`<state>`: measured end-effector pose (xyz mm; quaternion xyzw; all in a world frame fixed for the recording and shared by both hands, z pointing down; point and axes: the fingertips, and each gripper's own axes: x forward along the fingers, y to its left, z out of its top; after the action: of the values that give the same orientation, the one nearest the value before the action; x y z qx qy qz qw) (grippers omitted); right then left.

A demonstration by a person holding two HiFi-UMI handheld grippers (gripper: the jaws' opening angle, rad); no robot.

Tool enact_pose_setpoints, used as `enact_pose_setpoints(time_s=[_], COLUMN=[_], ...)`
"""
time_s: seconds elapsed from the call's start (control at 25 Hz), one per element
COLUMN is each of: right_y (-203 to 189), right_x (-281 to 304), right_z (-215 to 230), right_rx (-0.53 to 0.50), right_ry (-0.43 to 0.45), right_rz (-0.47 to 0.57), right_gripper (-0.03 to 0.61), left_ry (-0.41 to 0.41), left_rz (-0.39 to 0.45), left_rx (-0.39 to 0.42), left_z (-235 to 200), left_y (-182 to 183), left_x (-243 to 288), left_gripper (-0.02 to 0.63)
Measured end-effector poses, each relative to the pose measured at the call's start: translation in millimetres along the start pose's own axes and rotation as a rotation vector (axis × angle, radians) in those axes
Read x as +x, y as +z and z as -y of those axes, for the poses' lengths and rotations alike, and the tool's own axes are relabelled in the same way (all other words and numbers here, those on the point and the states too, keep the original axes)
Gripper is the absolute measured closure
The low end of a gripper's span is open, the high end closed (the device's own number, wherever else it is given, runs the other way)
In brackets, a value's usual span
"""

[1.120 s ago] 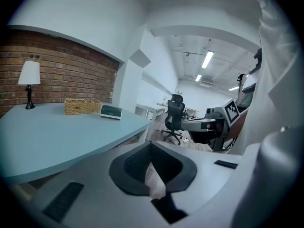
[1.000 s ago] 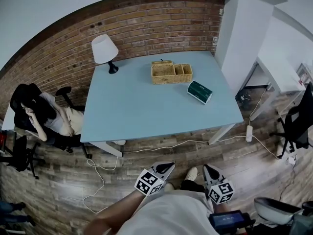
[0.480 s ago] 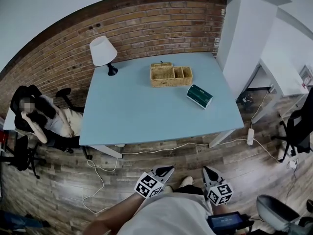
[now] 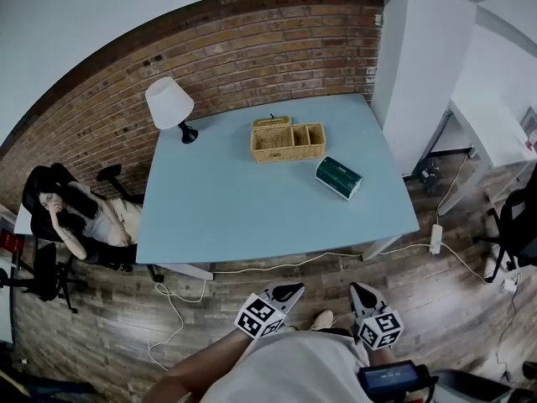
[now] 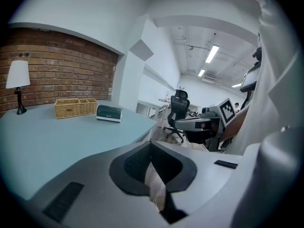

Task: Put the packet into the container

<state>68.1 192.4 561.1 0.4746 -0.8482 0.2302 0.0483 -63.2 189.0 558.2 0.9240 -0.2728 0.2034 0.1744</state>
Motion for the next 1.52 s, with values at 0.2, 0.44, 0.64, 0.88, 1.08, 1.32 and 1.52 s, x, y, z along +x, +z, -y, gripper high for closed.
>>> enact_pose_setpoints(time_s=[0.2,0.44,0.64,0.88,1.08,1.32,1.52], right_y=[14.9,21.8,21.3,21.5,25.9,40.4,54.1], right_x=[8.0,8.5,8.9,20.7,33.8,62.0,94.5], right_z=[21.8,43.5,47.2,53.4,57.7,66.6,71.5], right_rx=[-0.007,-0.007,0.012,0.023,0.030,0.031,0.017], right_ry=[0.023,0.031,0.029,0.008,-0.030,-0.069,-0.096], right_rz=[0.001,0.002,0.002,0.000,0.000,0.000,0.011], right_gripper=[0.571,0.571,0.571,0.571,0.571,0.571,0.571], left_ry=[0.019,0.039,0.034,0.007,-0.037,-0.071,-0.088], left_rz=[-0.010,-0.017,-0.036,-0.048,-0.048,-0.042,-0.039], left_rx=[0.000,0.003,0.007,0.017,0.035,0.064,0.079], left_z=[-7.3,-9.8,-12.3,-25.2,-42.2,-74.6,-108.0], left_y=[14.6,26.5,29.5,34.0,43.0,58.9,65.5], left_x=[21.1,38.8,44.5,58.3,70.7,82.0,85.5], left_gripper=[0.603,0.603,0.603,0.603,0.603,0.603,0.603])
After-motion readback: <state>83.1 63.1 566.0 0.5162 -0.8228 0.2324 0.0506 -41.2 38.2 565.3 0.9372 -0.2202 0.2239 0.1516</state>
